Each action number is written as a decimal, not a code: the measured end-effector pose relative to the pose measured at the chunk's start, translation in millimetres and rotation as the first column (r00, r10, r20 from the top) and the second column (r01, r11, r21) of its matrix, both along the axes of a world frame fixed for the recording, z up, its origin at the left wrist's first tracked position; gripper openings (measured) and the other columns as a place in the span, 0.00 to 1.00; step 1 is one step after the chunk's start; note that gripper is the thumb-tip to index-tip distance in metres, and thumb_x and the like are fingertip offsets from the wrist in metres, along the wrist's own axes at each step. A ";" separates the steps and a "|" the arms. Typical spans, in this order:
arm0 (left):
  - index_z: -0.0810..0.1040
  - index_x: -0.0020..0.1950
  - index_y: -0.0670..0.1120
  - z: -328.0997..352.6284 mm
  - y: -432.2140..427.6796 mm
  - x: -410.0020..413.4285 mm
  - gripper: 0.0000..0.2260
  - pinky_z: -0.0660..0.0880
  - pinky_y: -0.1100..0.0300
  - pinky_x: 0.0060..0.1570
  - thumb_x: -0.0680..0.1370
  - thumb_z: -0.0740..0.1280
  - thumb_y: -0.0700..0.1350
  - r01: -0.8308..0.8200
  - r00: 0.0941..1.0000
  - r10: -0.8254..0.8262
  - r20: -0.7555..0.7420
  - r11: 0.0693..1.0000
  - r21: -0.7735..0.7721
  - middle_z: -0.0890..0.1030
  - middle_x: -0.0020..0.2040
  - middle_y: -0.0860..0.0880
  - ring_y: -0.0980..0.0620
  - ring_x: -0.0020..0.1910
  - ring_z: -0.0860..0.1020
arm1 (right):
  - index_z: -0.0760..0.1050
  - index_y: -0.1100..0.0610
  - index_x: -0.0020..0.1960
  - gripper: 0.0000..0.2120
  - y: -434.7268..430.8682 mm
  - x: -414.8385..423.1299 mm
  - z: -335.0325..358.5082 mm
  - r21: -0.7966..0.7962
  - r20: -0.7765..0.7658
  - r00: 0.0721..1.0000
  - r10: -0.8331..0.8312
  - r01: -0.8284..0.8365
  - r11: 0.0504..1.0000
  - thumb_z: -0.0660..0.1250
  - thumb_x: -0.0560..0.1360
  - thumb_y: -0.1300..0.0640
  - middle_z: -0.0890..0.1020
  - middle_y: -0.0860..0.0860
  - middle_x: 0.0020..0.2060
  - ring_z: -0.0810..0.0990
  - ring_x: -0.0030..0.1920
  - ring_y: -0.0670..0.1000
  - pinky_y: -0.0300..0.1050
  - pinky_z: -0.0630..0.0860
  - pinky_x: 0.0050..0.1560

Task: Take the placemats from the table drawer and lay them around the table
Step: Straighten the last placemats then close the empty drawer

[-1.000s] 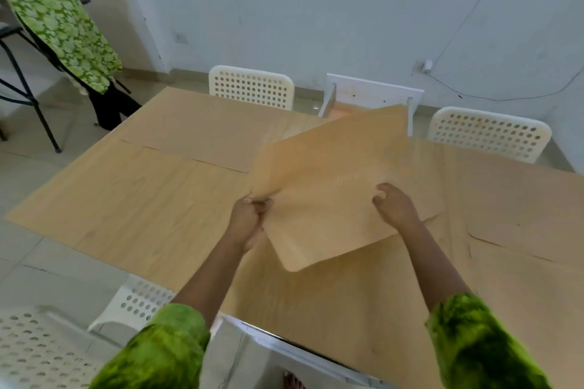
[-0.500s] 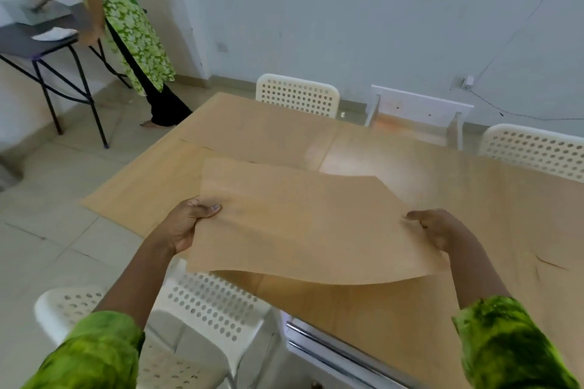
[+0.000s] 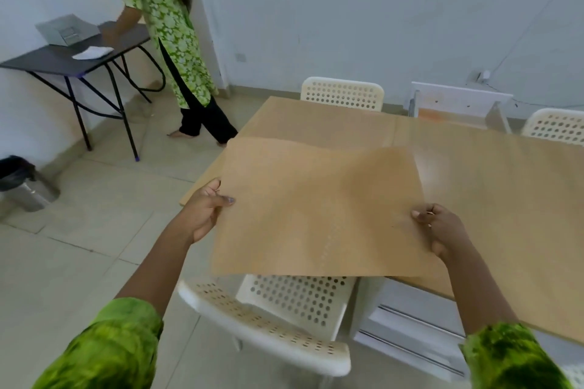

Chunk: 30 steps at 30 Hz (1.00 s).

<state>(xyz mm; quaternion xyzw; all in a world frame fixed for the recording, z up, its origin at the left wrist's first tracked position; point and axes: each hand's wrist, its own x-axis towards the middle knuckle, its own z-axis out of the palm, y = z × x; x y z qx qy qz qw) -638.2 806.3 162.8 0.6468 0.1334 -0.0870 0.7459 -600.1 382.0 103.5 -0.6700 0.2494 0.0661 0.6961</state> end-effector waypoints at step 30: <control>0.65 0.73 0.43 -80.8 86.6 181.0 0.23 0.70 0.59 0.46 0.77 0.61 0.35 0.063 0.993 0.012 -0.119 0.795 0.604 0.74 0.64 0.43 0.48 0.47 0.74 | 0.77 0.63 0.53 0.10 114.3 51.5 -45.1 -0.269 -0.132 0.927 -0.352 0.308 0.913 0.65 0.72 0.68 0.78 0.58 0.51 0.73 0.48 0.55 0.44 0.69 0.42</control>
